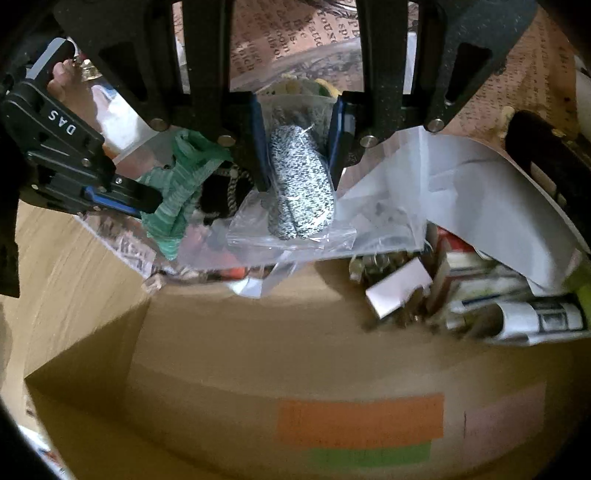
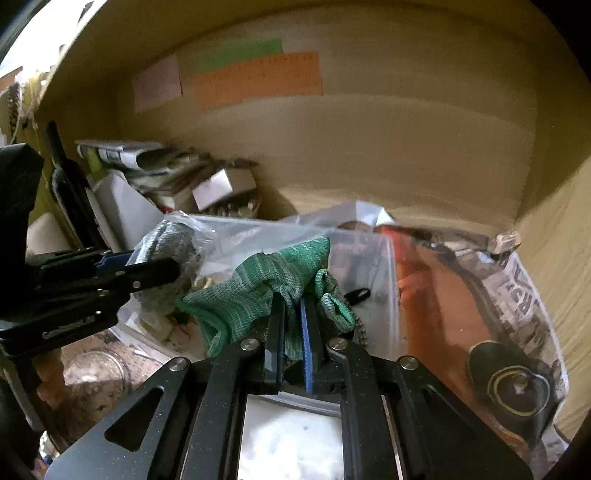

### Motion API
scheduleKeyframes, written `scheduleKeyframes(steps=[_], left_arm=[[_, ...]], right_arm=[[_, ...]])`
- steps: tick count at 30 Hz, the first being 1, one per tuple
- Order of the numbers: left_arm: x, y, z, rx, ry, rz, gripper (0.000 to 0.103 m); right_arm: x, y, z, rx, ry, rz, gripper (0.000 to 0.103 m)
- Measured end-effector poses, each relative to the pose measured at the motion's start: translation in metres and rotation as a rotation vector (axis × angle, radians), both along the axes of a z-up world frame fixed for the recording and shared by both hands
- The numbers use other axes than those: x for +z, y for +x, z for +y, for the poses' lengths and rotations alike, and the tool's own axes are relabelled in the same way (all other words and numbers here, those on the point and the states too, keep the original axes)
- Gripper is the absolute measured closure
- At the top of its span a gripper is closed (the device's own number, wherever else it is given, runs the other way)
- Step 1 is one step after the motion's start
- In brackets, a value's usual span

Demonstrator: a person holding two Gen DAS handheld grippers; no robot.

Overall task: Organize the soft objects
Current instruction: 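Carry both socks over the clear box while both tools open to release them, then grasp the white cloth with the left tool while the right tool grasps the red pouch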

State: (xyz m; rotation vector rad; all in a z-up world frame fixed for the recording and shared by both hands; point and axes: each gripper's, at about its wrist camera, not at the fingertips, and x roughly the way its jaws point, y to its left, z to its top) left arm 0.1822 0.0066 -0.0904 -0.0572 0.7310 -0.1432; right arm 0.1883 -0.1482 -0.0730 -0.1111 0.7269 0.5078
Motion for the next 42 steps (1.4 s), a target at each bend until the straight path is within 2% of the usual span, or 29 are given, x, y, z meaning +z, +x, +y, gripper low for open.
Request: scheduleKeyframes(steps=[5,7,9,10,13,15,19,21,26,32,36,42], left_arm=[[-0.012,0.012,0.0,0.004,0.01,0.038,0.073],[-0.014,0.012,-0.001,0.007,0.018,0.038,0.066],[-0.014,0.011,-0.002,0.007,0.02,0.036,0.056],[-0.014,0.01,-0.003,0.006,0.02,0.033,0.054],[-0.01,0.004,-0.003,0.005,0.021,0.021,0.047],[-0.006,-0.001,-0.003,0.004,0.022,0.009,0.044],[0.006,-0.014,-0.004,0.013,0.024,-0.035,0.04],[0.015,-0.023,-0.005,0.01,0.023,-0.066,0.033],[0.031,-0.046,-0.009,-0.004,0.019,-0.129,0.015],[0.031,-0.072,-0.016,-0.04,0.013,-0.135,0.01],[0.022,-0.087,-0.023,-0.058,0.025,-0.116,0.008],[-0.006,-0.094,-0.038,-0.098,0.009,-0.025,0.008]], right_arm=[[-0.012,0.003,0.006,0.019,-0.029,0.035,0.095],[-0.015,0.002,0.007,0.021,-0.039,0.041,0.095],[-0.018,0.001,0.008,0.027,-0.041,0.052,0.09],[-0.017,0.0,0.007,0.026,-0.041,0.053,0.089],[-0.013,-0.003,0.003,0.02,-0.036,0.041,0.074],[-0.008,-0.006,0.001,0.008,-0.031,0.024,0.06],[0.009,-0.016,-0.011,-0.018,-0.009,-0.032,0.046],[0.017,-0.022,-0.017,-0.031,0.004,-0.057,0.04],[0.035,-0.042,-0.034,-0.059,0.022,-0.114,0.034],[0.033,-0.07,-0.051,-0.086,0.011,-0.12,0.029],[0.016,-0.087,-0.061,-0.091,-0.032,-0.072,0.028],[-0.022,-0.102,-0.062,-0.071,-0.052,0.06,0.028]])
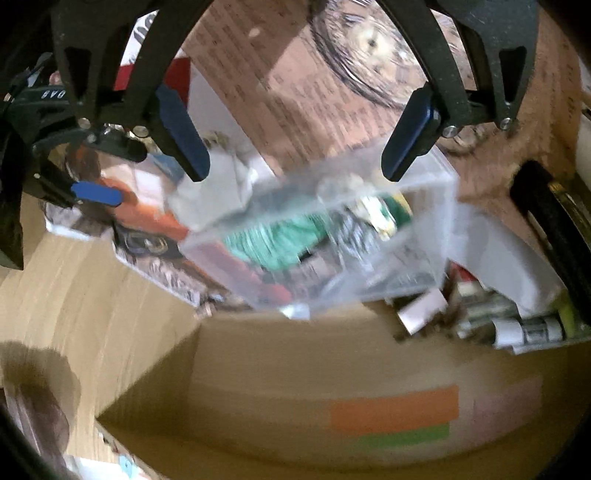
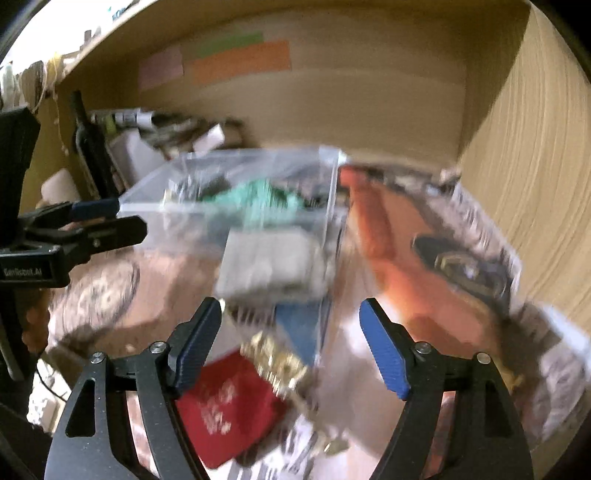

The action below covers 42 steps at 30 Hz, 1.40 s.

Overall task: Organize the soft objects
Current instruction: 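Grasp the white cloth with the left tool while the right tool grasps the red pouch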

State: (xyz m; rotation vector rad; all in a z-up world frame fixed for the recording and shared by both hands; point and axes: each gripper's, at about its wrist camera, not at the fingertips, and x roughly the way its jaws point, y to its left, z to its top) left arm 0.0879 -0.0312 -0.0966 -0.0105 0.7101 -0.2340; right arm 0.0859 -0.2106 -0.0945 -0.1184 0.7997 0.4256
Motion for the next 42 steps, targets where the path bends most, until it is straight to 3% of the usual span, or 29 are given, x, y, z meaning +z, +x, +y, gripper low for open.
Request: scheduleKeyframes(steps=[4,7,11,14,20,29,31,33,42], left_arm=[[-0.021,0.0,-0.013,-0.029,0.0,0.069,0.008],[-0.031,-0.001,-0.02,-0.044,0.002,0.099,0.008],[-0.038,0.003,-0.03,-0.059,0.007,0.122,0.008],[-0.041,0.009,-0.038,-0.071,0.013,0.134,0.008],[-0.047,0.034,-0.061,-0.09,0.022,0.165,0.008],[-0.056,0.068,-0.088,-0.086,0.025,0.194,0.008],[-0.058,0.07,-0.09,-0.084,0.009,0.2,0.017],[-0.062,0.071,-0.094,-0.084,0.029,0.206,0.041],[-0.058,0.055,-0.089,-0.086,0.013,0.182,0.073]], right_arm=[[-0.022,-0.005,0.001,0.016,-0.003,0.074,0.029],[-0.03,-0.011,0.004,0.02,-0.033,0.07,0.039],[-0.033,-0.014,0.002,0.008,-0.071,0.038,0.065],[-0.034,-0.013,-0.007,-0.001,-0.062,0.029,0.077],[-0.028,-0.01,-0.02,-0.031,-0.039,-0.007,0.083],[-0.002,-0.004,-0.052,-0.104,0.036,-0.085,0.084],[0.001,-0.003,-0.057,-0.112,0.047,-0.096,0.084],[0.003,-0.002,-0.059,-0.115,0.054,-0.106,0.084],[0.011,0.001,-0.061,-0.122,0.086,-0.137,0.083]])
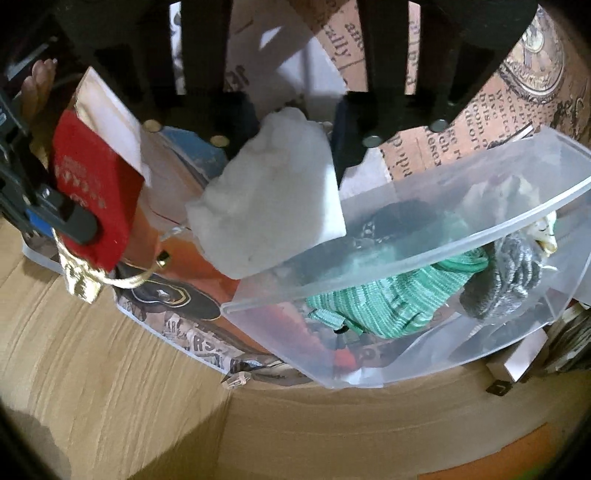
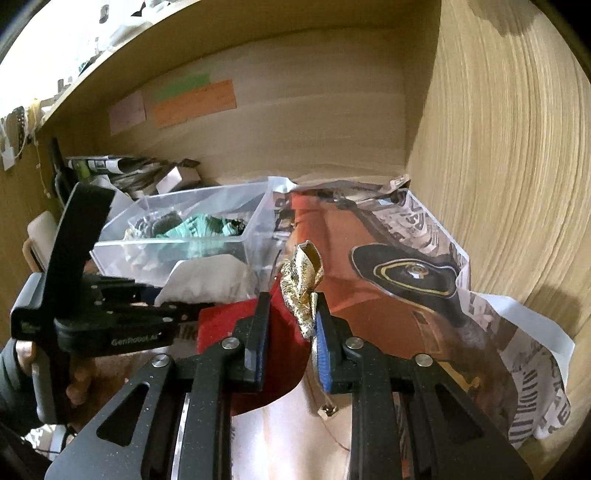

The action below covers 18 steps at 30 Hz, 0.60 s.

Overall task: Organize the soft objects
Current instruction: 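Grasp the white cloth with the left tool while the right tool grasps the red pouch, then lower the white cloth into the clear box while the right tool drops the red pouch in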

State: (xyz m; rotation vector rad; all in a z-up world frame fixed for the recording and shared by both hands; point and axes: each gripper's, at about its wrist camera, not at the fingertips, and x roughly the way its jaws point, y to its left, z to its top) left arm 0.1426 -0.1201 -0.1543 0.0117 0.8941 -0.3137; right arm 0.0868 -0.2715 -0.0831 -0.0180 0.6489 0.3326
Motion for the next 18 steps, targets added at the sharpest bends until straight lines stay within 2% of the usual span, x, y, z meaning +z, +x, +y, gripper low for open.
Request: scheduleKeyframes(steps=[9,18], left_arm=[[0.043,-0.027,0.03,0.042,-0.052,-0.144,0.074],[0.096,-0.039,0.074,0.144,-0.057,-0.316,0.074]], right_arm=[[0.022,0.001,0.014,0.017,0.02,-0.066,0.083],[0.048,0.014,0.046,0.082,0.035,-0.144,0.083]])
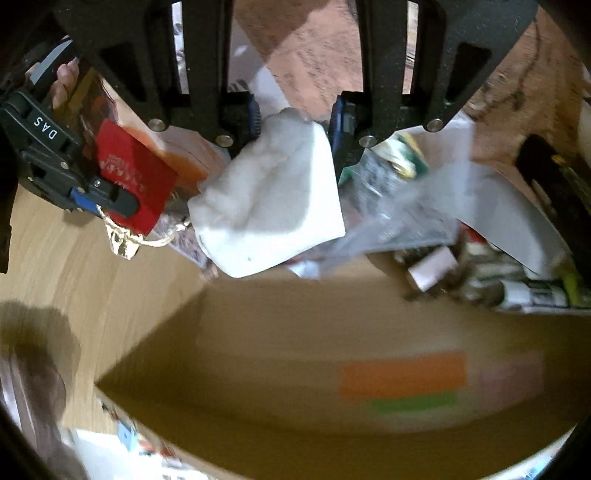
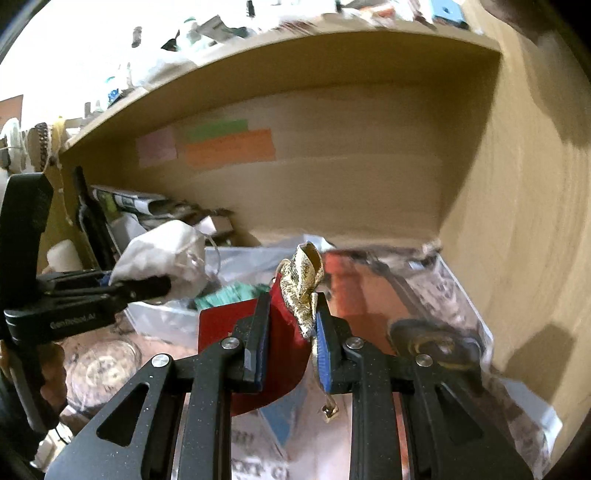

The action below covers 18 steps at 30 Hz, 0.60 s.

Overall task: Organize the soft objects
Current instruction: 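Lower the white cloth into the clear box while the right tool drops the red pouch in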

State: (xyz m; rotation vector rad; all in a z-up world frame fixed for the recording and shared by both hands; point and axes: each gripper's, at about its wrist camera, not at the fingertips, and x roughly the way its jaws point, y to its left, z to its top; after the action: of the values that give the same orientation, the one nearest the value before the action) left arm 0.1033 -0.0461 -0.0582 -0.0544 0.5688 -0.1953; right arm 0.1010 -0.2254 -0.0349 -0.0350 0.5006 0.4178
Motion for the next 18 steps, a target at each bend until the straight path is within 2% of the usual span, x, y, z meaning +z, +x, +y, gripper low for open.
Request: scheduleKeyframes(steps=[4,9,14,18], left_arm=[[0.014,-0.001,0.024,0.05,0.003,-0.041,0.074],[0.017,0.007,0.051,0.113,0.012,-0.053,0.074],[0.008,0.025,0.071,0.147,0.024,-0.008,0.074],[-0.01,0.045,0.077,0.143,0.033,0.062,0.074]], right_arm=[[0.01,0.011,0.017,0.032,-0.009,-0.024,0.083],[0.014,0.025,0.038,0.071,-0.028,-0.028,0.083],[0.008,0.039,0.059,0.099,-0.05,-0.024,0.083],[-0.004,0.055,0.075,0.114,-0.073,0.011,0.083]])
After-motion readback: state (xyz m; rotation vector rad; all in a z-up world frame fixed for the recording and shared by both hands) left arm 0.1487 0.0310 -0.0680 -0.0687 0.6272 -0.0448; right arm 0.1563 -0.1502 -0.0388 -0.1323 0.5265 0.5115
